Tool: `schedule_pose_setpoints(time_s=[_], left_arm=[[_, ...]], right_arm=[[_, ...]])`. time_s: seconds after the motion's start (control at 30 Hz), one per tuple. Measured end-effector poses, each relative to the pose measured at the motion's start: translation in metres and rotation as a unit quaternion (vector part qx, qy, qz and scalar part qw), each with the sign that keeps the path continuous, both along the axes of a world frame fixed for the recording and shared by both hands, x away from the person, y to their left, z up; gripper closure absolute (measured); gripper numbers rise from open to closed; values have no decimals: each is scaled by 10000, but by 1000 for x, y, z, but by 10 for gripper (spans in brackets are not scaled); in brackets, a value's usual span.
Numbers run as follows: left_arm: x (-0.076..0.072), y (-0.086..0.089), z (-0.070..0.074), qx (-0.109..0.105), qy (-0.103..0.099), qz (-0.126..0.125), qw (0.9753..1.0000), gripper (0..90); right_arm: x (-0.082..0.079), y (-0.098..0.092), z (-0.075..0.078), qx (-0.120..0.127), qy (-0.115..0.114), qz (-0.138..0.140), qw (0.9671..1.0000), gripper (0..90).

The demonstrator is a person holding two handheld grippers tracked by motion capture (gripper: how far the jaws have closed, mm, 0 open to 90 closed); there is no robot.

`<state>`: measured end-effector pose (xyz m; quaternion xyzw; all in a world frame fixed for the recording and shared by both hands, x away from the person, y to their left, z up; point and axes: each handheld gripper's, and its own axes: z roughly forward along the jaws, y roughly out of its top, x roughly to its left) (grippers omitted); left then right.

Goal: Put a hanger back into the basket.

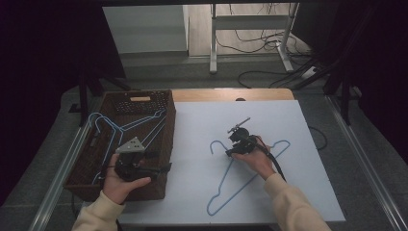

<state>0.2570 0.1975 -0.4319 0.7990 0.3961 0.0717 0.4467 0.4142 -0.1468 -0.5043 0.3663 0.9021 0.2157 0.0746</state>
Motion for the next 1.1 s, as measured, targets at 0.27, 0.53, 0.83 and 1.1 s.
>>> schedule_pose_setpoints(time_s=[0.27, 0.53, 0.83, 1.1], left_arm=[[-1, 0, 0, -2, -12, 4, 10000, 263], [-2, -2, 1, -4, -20, -7, 10000, 264], [-2, -12, 5, 24, -53, -127, 9999, 264], [0, -38, 5, 181, 13, -321, 9993, 266]], right_arm=[[0, 9, 2, -279, 13, 99, 9996, 764], [-1, 12, 3, -266, 83, -5, 9996, 854], [-6, 10, 8, -250, -62, -39, 9997, 860], [-13, 6, 22, -97, -312, -96, 9994, 860]])
